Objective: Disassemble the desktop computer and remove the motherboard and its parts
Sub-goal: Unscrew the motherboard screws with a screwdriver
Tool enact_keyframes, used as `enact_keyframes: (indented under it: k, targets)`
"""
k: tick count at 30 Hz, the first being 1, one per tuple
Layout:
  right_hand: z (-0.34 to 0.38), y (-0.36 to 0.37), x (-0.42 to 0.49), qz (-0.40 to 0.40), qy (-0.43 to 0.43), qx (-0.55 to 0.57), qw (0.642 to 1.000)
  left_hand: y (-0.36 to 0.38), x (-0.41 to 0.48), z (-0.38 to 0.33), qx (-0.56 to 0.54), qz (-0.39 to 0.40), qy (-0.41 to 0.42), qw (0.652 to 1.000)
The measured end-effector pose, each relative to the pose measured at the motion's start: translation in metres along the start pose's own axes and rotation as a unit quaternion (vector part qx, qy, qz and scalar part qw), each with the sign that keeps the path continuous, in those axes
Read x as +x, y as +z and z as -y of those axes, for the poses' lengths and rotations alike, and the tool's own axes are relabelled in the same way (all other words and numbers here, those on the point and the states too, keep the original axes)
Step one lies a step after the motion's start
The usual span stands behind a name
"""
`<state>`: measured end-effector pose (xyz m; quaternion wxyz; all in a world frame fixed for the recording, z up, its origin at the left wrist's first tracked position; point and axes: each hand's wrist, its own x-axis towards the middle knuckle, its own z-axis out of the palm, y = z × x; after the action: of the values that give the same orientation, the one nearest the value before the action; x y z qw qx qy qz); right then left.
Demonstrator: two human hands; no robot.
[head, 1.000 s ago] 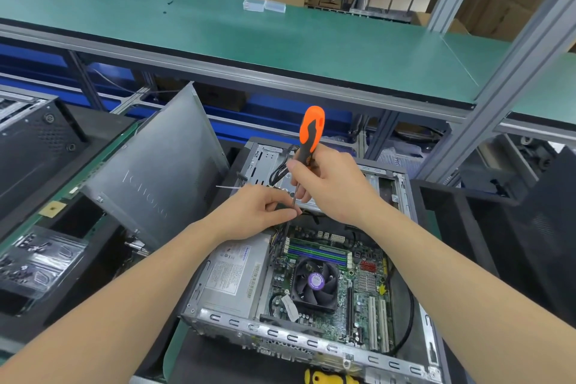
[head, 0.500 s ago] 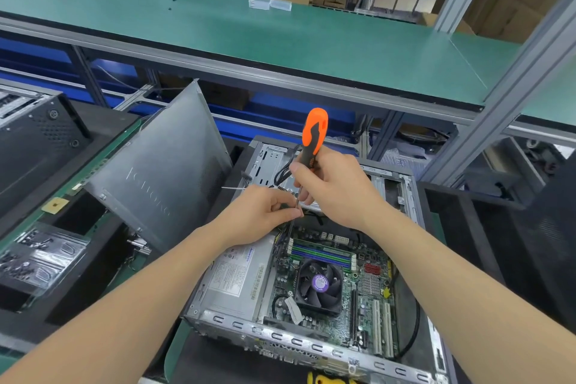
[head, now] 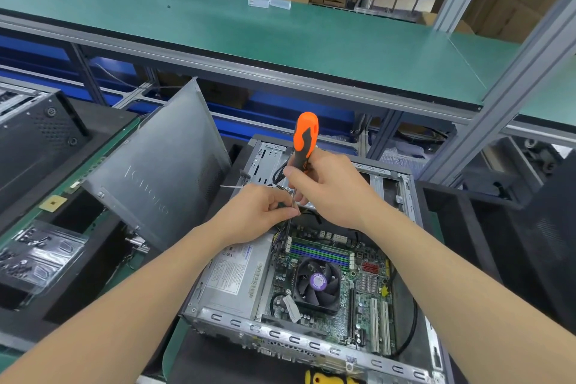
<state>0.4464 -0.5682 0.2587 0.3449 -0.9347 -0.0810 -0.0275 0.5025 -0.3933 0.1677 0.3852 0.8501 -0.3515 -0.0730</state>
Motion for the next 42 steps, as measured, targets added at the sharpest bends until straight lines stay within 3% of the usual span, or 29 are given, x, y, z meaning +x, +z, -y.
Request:
enact_keyframes:
  k: [10,17,29,35,42]
  targets:
    - [0.0,-0.004,0.003,-0.031,-0.006,0.004,0.999,-0.002,0.0,0.001,-0.022,-0.017,-0.017,0.999]
    - [0.004,-0.02,0.004,-0.053,-0.012,0.042,0.998,-0.005,0.0,0.002,-0.01,0.029,-0.026,0.999]
    - [0.011,-0.076,-0.02,-0.099,-0.012,0.05,0.994,0.019,0.009,-0.001,0.159,0.109,-0.057,0.98]
    - [0.009,-0.098,-0.034,-0.123,-0.004,0.094,0.988,0.024,0.015,-0.009,0.099,0.09,-0.114,0.984]
    - [0.01,-0.102,-0.039,-0.129,-0.009,0.077,0.989,0.024,0.012,-0.012,0.081,0.069,-0.1,0.989]
